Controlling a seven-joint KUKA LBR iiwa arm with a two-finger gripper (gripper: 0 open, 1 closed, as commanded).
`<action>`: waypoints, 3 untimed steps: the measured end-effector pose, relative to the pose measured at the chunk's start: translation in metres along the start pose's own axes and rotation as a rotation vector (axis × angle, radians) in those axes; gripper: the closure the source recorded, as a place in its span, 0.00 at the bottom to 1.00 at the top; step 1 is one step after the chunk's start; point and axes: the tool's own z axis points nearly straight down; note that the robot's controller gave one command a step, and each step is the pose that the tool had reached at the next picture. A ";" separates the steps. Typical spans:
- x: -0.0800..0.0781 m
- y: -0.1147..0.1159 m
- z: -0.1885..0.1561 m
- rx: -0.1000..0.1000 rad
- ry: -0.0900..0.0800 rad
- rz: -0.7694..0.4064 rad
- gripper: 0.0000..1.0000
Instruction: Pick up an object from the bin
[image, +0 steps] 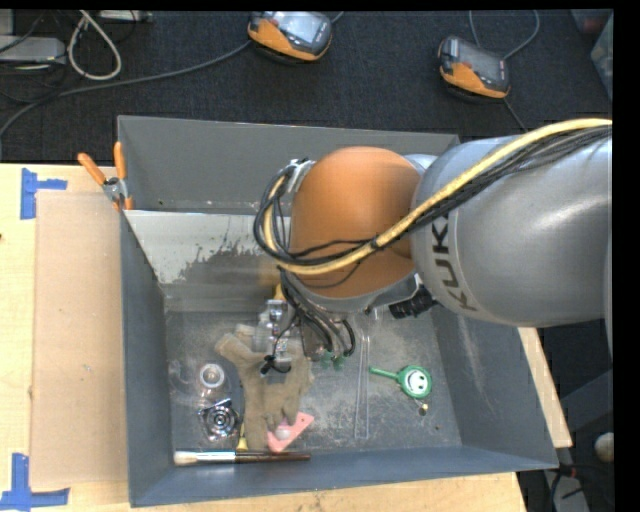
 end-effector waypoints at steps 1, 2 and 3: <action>-0.050 -0.047 0.061 -0.001 0.000 -0.279 0.00; 0.002 -0.018 0.057 0.000 0.003 -0.010 0.00; 0.012 -0.012 0.055 -0.002 0.006 -0.042 0.00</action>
Offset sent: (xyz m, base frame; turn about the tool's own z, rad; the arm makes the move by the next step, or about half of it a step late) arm -0.0106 -0.0106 -0.0546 -0.0041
